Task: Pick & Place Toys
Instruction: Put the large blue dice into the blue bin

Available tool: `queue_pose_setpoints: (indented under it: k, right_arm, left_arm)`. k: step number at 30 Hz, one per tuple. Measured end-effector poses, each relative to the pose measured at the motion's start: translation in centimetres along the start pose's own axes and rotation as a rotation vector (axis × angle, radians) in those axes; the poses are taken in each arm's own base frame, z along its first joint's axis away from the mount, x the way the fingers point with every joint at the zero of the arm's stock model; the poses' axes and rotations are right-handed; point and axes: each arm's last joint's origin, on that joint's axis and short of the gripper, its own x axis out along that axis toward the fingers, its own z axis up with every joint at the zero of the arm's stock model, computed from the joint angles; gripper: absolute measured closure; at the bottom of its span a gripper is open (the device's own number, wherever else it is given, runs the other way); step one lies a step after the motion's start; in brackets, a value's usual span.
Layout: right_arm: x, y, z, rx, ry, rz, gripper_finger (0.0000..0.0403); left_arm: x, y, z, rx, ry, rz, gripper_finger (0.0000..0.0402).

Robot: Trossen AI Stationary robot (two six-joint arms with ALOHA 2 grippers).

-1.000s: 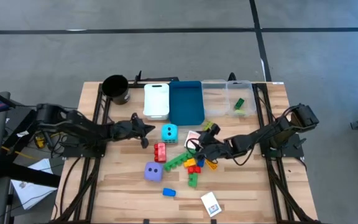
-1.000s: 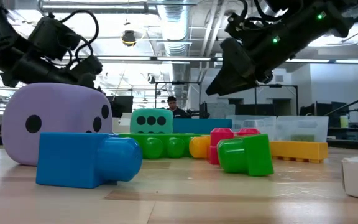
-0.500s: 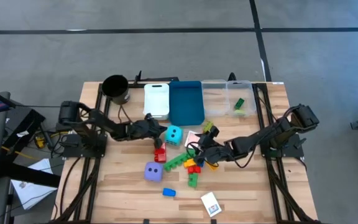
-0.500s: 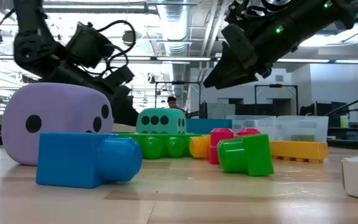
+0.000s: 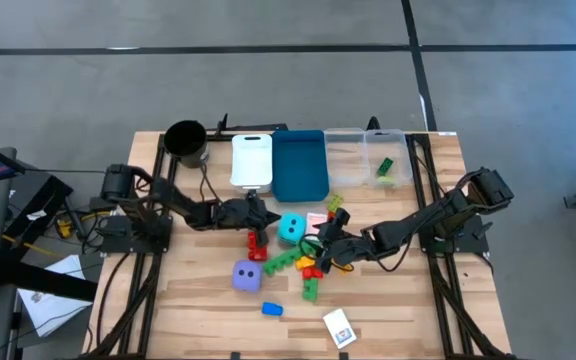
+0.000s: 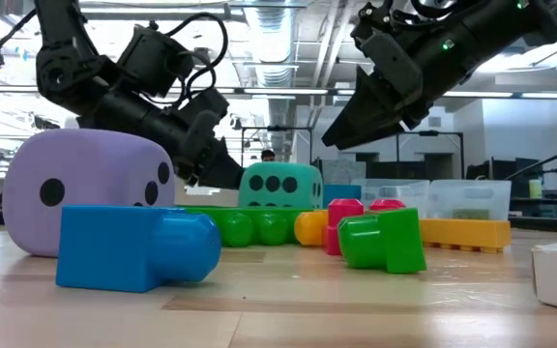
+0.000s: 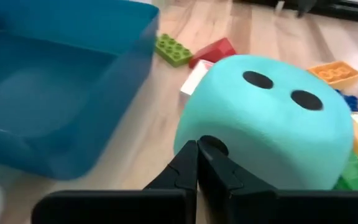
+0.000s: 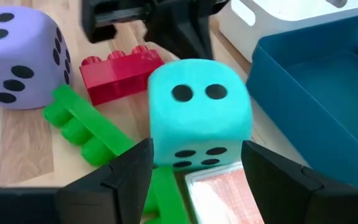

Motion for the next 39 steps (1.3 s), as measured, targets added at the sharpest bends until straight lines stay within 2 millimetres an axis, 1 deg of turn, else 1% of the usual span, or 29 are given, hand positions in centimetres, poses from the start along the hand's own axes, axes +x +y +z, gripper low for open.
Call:
queue_pose_setpoints:
  k: [5, 9, 14, 17, 21, 27, 31, 33, 36, 39]
  right_arm:
    - [0.0, 0.0, 0.0, -0.001, 0.002, -0.001, 0.0165]
    - [0.0, 0.0, 0.0, -0.001, 0.001, -0.001, 0.0165]
    - [0.0, 0.0, 0.0, 0.000, 0.001, -0.001, 0.0165]
    - [0.0, 0.0, -0.1, -0.003, 0.006, 0.003, 0.0165]
    - [0.0, 0.0, -0.2, -0.018, 0.028, 0.022, 0.0165]
    - [0.2, -0.3, -0.2, -0.087, 0.035, 0.015, 0.0165]
    - [0.9, -1.3, 0.1, -0.057, 0.055, 0.004, 0.0163]
    - [1.4, -1.9, 0.2, -0.039, 0.083, 0.026, 0.0159]
    - [2.2, -3.0, 0.0, -0.004, 0.130, 0.086, 0.0146]
    - [2.7, -4.4, -0.6, 0.026, 0.190, 0.099, 0.0125]
  left_arm:
    - [-0.2, -1.0, -0.3, 0.005, 0.008, -0.034, 0.0401]
    - [-0.3, -1.2, -0.2, 0.005, 0.002, -0.041, 0.0401]
    - [0.2, -1.5, 0.8, 0.026, -0.032, -0.047, 0.0401]
    - [0.2, -1.5, 0.9, 0.039, -0.032, -0.046, 0.0401]
    - [0.3, -1.2, 0.3, 0.051, 0.030, -0.027, 0.0401]
    - [0.3, -0.6, -0.6, 0.068, 0.136, 0.005, 0.0401]
    - [0.2, -0.4, -1.0, 0.072, 0.177, 0.017, 0.0401]
    - [0.2, -0.4, -1.1, 0.073, 0.181, 0.017, 0.0399]
    - [0.1, -0.4, -1.0, 0.074, 0.185, 0.018, 0.0392]
    - [-0.2, -0.4, -0.8, 0.078, 0.202, 0.020, 0.0381]
